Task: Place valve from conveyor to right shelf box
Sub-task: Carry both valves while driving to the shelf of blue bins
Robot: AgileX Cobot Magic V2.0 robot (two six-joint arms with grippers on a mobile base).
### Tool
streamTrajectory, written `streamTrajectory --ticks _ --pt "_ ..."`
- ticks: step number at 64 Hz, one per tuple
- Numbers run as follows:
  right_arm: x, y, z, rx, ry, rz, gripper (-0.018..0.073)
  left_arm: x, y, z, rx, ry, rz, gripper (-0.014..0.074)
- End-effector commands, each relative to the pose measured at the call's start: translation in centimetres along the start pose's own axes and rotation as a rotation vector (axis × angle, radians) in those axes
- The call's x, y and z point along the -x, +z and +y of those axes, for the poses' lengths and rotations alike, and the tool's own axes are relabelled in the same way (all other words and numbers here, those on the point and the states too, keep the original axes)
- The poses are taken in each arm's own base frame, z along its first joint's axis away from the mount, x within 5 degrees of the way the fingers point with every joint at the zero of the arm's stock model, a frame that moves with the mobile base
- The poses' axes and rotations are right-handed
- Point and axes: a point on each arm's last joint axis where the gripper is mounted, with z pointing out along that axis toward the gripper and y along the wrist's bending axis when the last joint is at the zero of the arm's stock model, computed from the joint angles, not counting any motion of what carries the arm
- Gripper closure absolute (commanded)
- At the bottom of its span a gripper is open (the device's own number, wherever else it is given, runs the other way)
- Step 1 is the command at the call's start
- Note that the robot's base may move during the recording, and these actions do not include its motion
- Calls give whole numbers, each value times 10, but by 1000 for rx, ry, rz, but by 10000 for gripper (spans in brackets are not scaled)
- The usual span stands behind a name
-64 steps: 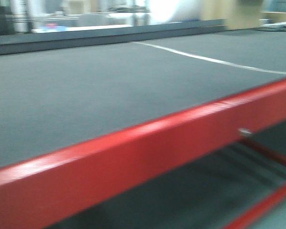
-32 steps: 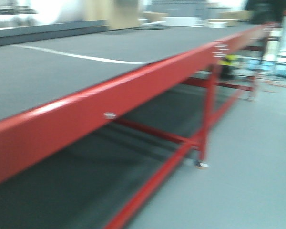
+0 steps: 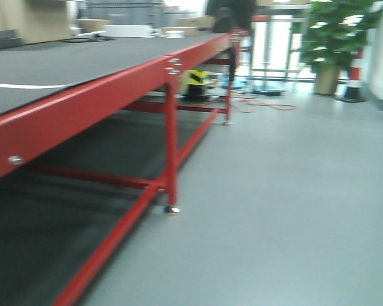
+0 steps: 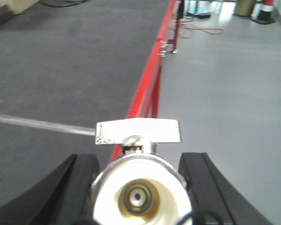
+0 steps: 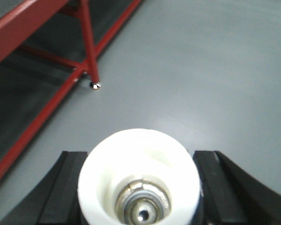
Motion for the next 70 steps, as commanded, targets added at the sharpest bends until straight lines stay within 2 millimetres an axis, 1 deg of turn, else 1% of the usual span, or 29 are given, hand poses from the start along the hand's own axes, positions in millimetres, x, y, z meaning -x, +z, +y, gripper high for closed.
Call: streamTrajectory --ticks 1,70 --pt "10 -11 0 -9 -16 -98 712 10 -8 -1 -1 -9 -83 708" --pt "10 -11 0 -9 -16 -98 712 10 -8 -1 0 -8 -83 708"
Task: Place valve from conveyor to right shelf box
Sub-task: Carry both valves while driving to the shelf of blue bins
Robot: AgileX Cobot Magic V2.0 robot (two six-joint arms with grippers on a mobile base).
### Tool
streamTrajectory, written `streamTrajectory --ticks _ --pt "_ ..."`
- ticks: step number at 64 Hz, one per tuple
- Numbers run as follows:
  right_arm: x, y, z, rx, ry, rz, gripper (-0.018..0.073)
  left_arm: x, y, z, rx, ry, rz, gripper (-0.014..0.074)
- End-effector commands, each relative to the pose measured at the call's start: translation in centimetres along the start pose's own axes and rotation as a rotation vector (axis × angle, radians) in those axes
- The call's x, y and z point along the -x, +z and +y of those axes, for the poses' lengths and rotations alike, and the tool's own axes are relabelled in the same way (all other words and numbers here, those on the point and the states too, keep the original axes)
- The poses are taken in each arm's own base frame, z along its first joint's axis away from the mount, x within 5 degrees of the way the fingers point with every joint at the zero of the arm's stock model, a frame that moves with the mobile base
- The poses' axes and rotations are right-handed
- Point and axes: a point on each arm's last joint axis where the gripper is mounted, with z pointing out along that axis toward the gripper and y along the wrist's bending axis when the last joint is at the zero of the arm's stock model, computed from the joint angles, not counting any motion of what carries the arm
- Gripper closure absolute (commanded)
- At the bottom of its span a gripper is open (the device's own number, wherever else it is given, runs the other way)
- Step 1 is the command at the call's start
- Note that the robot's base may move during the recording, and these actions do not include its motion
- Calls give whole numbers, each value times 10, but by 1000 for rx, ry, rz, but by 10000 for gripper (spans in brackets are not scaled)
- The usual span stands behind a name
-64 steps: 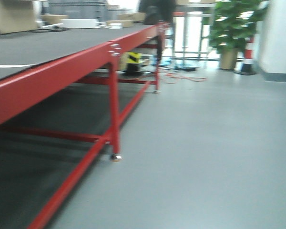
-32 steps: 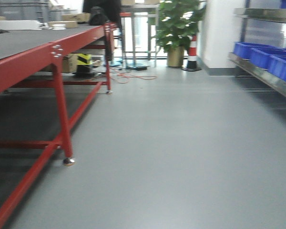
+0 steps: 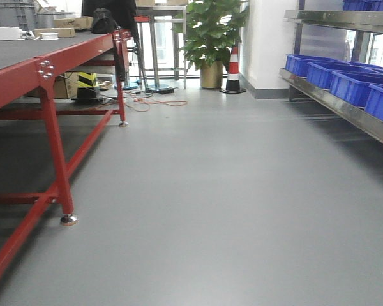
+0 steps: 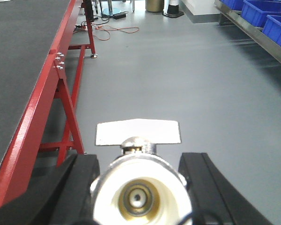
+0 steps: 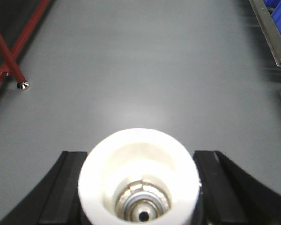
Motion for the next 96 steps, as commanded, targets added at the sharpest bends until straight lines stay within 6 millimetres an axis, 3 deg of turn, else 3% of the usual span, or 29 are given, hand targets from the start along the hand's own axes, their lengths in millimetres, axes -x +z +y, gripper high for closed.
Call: streamTrajectory --ticks 1,96 --pt "10 -11 0 -9 -16 -98 712 10 -8 -1 2 -6 -83 708" --pt "10 -11 0 -9 -16 -98 712 10 -8 -1 2 -6 -83 708"
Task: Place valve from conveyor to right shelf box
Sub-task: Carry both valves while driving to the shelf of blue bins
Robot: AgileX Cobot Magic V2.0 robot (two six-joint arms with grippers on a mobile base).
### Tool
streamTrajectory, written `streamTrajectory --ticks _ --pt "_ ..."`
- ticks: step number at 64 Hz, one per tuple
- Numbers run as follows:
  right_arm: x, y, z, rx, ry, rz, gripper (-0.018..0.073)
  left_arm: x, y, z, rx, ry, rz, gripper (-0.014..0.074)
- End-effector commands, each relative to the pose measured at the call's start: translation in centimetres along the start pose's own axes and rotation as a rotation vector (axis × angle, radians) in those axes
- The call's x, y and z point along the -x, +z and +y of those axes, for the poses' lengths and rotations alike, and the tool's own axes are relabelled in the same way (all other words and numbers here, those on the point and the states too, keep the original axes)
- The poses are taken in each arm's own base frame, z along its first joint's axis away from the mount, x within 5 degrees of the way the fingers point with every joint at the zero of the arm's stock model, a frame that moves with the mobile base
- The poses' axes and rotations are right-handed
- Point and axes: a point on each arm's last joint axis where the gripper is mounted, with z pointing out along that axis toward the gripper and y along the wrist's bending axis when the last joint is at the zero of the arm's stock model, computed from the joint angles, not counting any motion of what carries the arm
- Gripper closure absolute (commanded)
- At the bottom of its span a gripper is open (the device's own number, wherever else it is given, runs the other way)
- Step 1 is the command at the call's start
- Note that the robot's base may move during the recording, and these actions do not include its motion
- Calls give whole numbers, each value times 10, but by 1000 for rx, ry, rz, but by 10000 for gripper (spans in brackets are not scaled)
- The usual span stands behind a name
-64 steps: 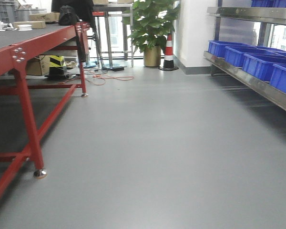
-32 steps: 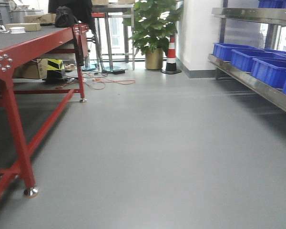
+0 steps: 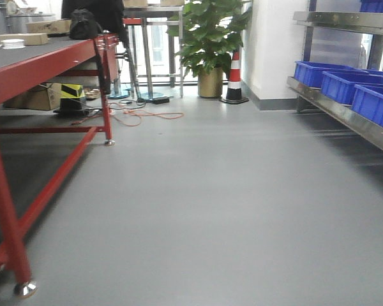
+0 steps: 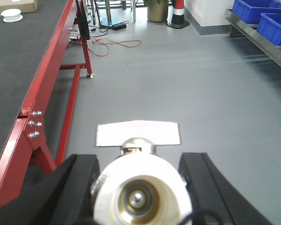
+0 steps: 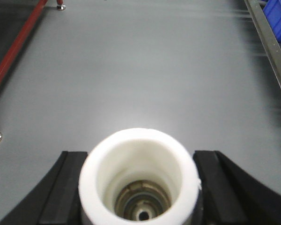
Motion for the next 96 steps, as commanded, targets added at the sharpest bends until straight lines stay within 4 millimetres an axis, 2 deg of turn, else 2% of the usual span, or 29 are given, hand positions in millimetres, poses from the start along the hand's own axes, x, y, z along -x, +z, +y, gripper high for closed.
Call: streamTrajectory --ticks 1,96 --pt "10 -11 0 -9 -16 -98 712 10 -8 -1 -2 -9 -83 708" --pt "10 -11 0 -9 -16 -98 712 10 -8 -1 -2 -9 -83 708"
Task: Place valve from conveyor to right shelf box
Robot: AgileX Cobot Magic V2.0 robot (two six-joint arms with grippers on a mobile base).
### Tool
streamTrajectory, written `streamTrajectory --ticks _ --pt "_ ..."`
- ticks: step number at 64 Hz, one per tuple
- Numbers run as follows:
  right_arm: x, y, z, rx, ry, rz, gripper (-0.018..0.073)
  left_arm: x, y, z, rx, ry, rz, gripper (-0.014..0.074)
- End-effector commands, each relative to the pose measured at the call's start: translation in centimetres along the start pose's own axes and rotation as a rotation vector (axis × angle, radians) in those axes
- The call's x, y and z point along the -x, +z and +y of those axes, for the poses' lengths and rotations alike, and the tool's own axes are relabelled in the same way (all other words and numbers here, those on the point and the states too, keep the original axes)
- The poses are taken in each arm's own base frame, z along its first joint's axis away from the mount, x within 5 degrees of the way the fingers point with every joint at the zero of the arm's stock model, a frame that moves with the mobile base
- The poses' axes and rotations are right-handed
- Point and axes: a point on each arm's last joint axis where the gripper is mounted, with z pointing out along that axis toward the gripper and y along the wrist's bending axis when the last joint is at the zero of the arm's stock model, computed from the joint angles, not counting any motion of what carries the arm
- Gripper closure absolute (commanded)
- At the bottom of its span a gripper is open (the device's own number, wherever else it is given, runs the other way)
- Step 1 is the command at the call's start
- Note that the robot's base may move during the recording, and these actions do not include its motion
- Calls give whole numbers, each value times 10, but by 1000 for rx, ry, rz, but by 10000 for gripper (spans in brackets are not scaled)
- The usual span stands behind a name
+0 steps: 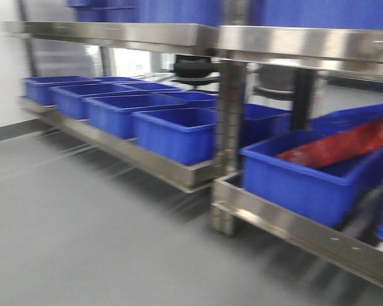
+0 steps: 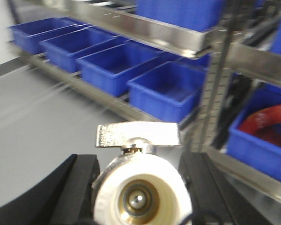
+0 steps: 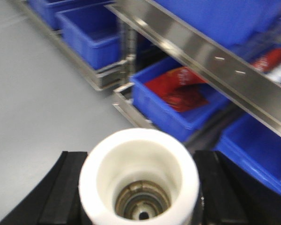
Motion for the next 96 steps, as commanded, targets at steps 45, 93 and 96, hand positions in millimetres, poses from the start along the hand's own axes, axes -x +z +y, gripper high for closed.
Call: streamTrajectory --ticks 45,93,96 --pt "10 -11 0 -12 -18 -97 712 10 -8 -1 -2 -10 -83 708" --pt "10 -11 0 -12 -18 -97 712 10 -8 -1 -2 -10 -83 708" --pt "10 -11 0 -12 -18 -97 712 10 -8 -1 -2 -10 -83 708"
